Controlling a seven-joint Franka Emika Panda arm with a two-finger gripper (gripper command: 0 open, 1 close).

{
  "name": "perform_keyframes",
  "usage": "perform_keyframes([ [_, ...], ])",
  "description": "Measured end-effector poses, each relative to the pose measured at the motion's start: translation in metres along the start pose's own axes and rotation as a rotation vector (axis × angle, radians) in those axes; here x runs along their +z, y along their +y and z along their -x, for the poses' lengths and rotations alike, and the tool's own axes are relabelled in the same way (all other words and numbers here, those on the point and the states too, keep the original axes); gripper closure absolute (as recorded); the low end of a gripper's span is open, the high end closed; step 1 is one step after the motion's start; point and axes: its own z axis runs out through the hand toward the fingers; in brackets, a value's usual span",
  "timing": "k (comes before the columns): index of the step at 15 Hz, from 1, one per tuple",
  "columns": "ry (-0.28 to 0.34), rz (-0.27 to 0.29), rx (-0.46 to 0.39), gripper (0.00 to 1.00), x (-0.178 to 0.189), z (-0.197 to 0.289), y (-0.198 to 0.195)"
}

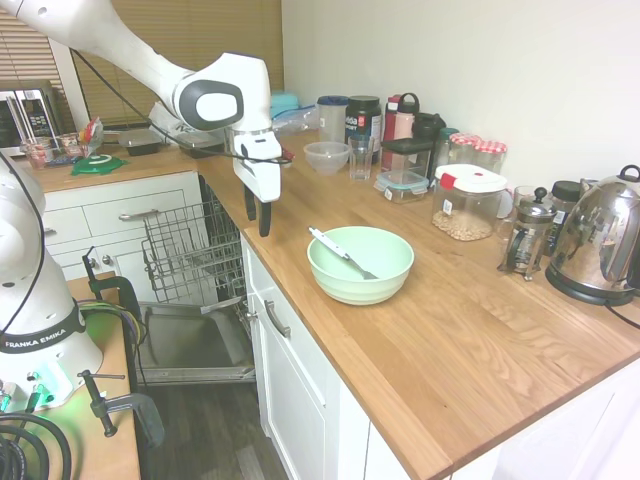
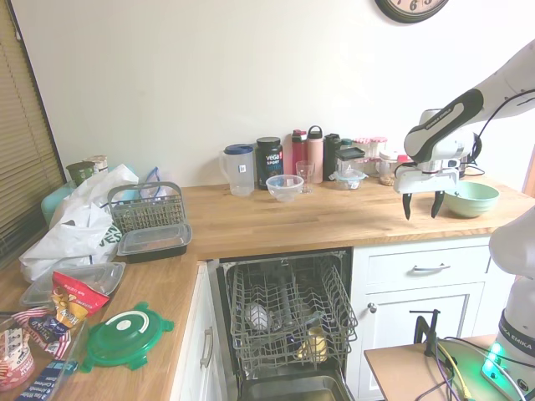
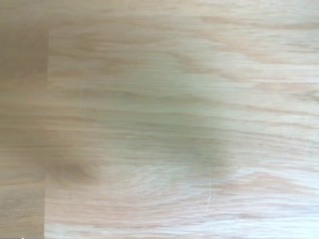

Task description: Put the fork in the dishwasher

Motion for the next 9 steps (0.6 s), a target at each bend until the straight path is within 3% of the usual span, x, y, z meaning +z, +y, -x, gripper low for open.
perform_keyframes([
  [5,0.023,-0.011,-0.004,0.00,-0.008,0.005,-0.004],
  [9,0.056,-0.092,0.042,0.00,-0.043,0.008,0.009],
])
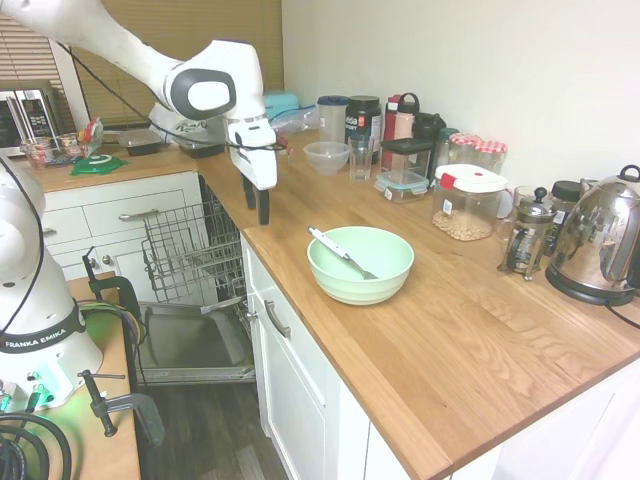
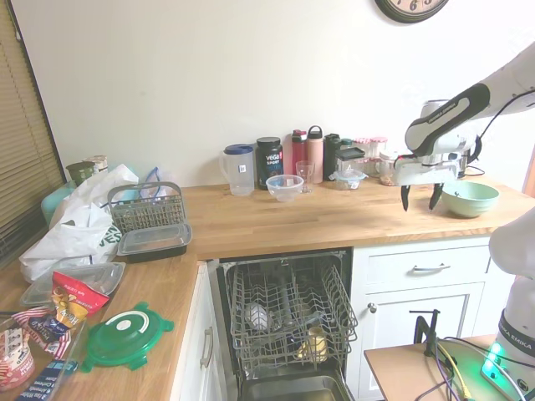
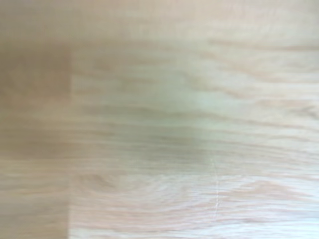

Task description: Put the fork in the dishwasher

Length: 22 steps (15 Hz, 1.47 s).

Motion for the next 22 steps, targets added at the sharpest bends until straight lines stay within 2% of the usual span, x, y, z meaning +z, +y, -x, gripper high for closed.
perform_keyframes([
  [5,-0.008,-0.147,0.113,0.00,-0.058,-0.038,0.051],
  [8,-0.033,-0.191,0.220,0.00,-0.075,-0.083,0.075],
  [10,-0.050,-0.181,0.284,0.00,-0.069,-0.113,0.077],
  [13,-0.066,-0.133,0.383,0.00,-0.048,-0.154,0.077],
  [17,-0.034,-0.054,0.531,0.00,-0.036,-0.192,0.091],
  [22,-0.060,0.039,0.612,0.00,0.000,-0.226,0.078],
])
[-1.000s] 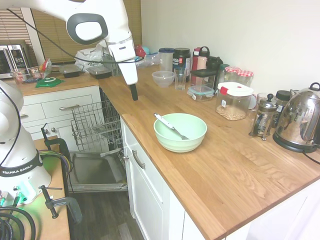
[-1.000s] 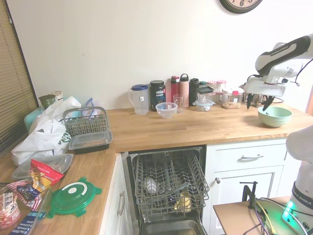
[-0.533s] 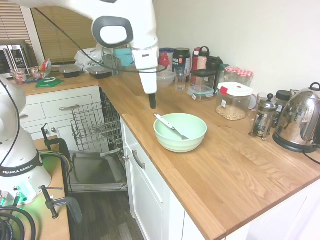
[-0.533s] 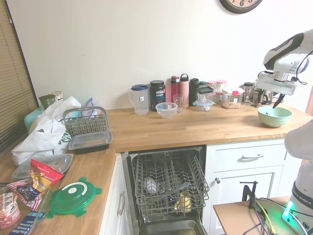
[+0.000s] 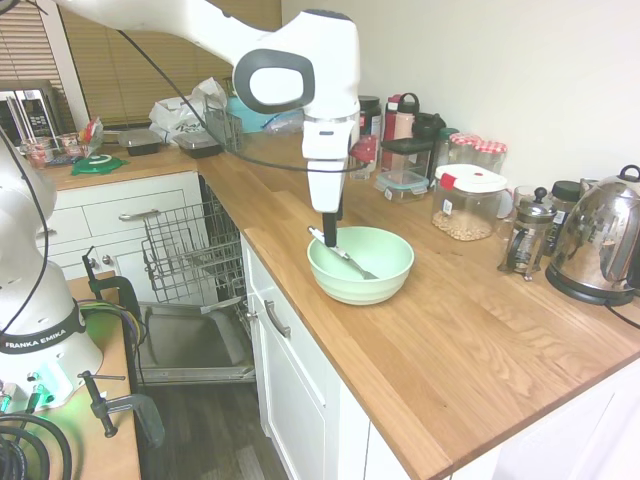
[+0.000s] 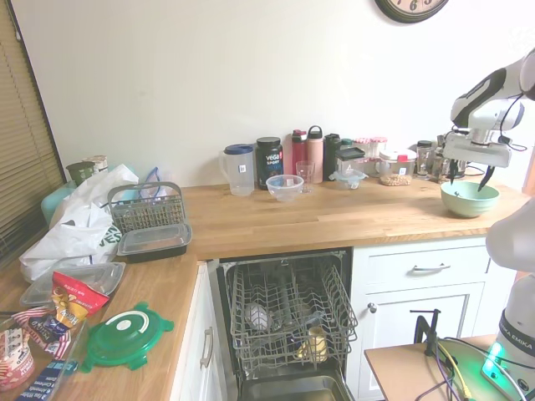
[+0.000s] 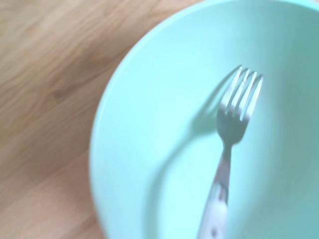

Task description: Put the fork in the dishwasher

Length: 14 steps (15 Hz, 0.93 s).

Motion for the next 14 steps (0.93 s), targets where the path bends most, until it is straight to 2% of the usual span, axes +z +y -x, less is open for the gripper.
perform_keyframes([
  [3,-0.013,0.062,0.021,0.00,0.021,-0.017,-0.014],
  [7,-0.020,0.138,-0.007,0.00,0.036,-0.012,-0.016],
  [8,-0.022,0.150,-0.016,1.00,0.040,-0.008,-0.017],
  [14,-0.035,0.187,-0.017,1.00,0.061,-0.007,-0.016],
])
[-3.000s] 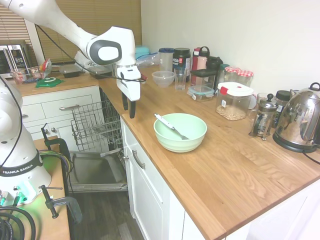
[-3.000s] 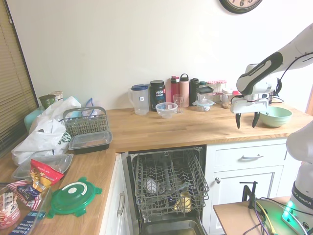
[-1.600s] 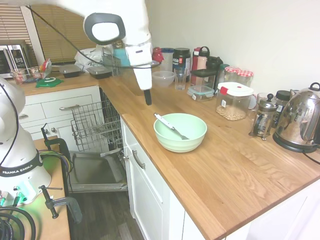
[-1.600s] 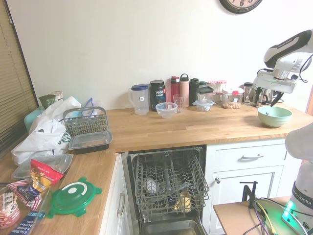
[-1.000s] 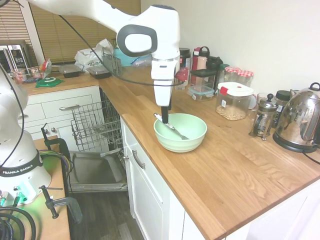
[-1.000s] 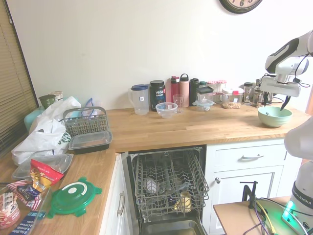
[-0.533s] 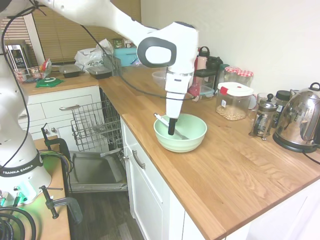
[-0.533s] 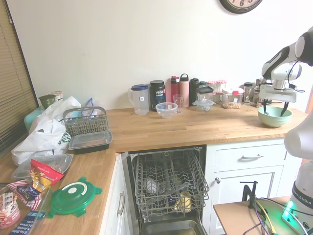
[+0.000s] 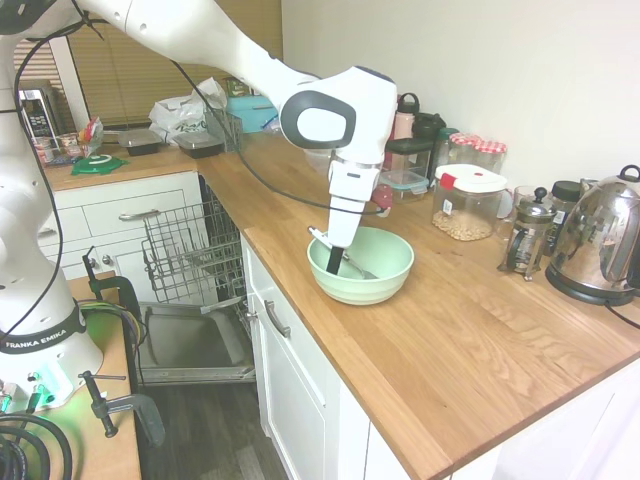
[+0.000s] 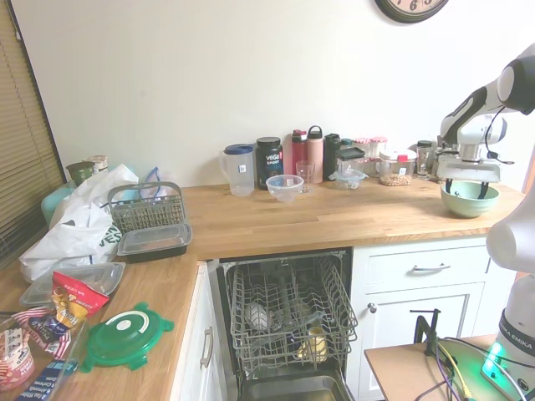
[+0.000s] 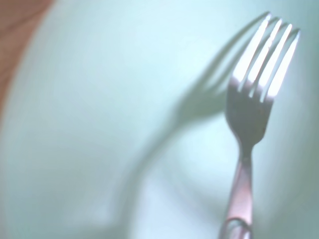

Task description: Put the fork in the dishwasher

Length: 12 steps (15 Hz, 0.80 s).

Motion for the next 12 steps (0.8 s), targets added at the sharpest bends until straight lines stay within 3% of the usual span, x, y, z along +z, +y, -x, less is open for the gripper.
perform_keyframes([
  [12,0.005,-0.008,0.003,1.00,-0.0009,-0.0014,0.0008],
])
